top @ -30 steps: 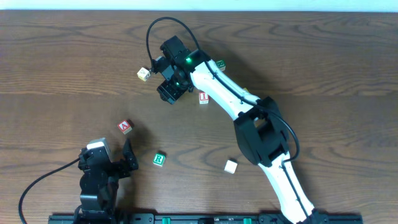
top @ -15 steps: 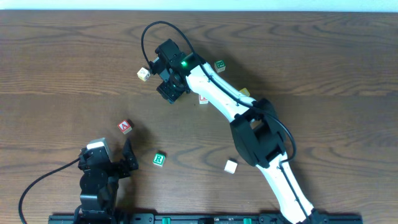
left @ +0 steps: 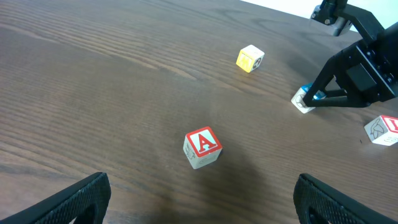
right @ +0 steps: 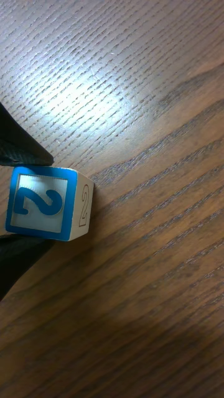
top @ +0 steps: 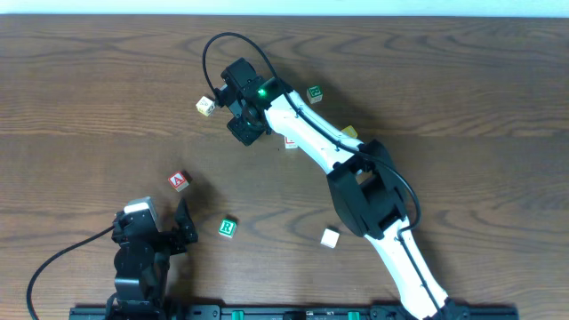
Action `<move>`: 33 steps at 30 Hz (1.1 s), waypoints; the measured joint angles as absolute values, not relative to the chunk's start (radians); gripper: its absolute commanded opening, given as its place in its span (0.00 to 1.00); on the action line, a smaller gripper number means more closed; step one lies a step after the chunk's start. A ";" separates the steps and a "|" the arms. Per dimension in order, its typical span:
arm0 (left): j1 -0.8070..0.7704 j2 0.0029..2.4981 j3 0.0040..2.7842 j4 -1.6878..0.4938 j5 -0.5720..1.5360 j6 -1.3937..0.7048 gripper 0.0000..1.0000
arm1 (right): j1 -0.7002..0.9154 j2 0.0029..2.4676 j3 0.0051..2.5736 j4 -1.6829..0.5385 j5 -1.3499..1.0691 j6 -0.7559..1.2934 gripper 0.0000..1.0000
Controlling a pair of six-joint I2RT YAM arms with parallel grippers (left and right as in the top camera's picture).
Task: Spell out Ai2
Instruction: 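Grasp the blue '2' block with the right gripper, then place the blue '2' block right of the red 'I' block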
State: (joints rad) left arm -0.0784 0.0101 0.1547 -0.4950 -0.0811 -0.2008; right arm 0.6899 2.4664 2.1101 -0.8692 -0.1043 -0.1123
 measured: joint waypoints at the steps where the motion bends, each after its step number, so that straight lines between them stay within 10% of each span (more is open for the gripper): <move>1: -0.078 0.010 0.155 -0.495 -0.081 -0.201 0.95 | 0.690 2.466 2.110 -0.869 -0.104 -0.113 0.31; 5: -0.078 0.010 0.155 -0.495 -0.081 -0.200 0.96 | 0.690 2.466 2.110 -0.867 -0.104 -0.112 0.29; 10: -0.078 0.010 0.155 -0.495 -0.081 -0.201 0.96 | 0.688 2.466 2.129 -0.891 -0.097 -0.095 0.01; 25: -0.078 0.010 0.155 -0.495 -0.081 -0.200 0.95 | 0.404 2.268 2.281 -1.283 0.014 0.122 0.02; 33: -0.078 0.010 0.155 -0.495 -0.081 -0.200 0.95 | 0.398 2.127 1.902 -1.024 0.047 0.203 0.02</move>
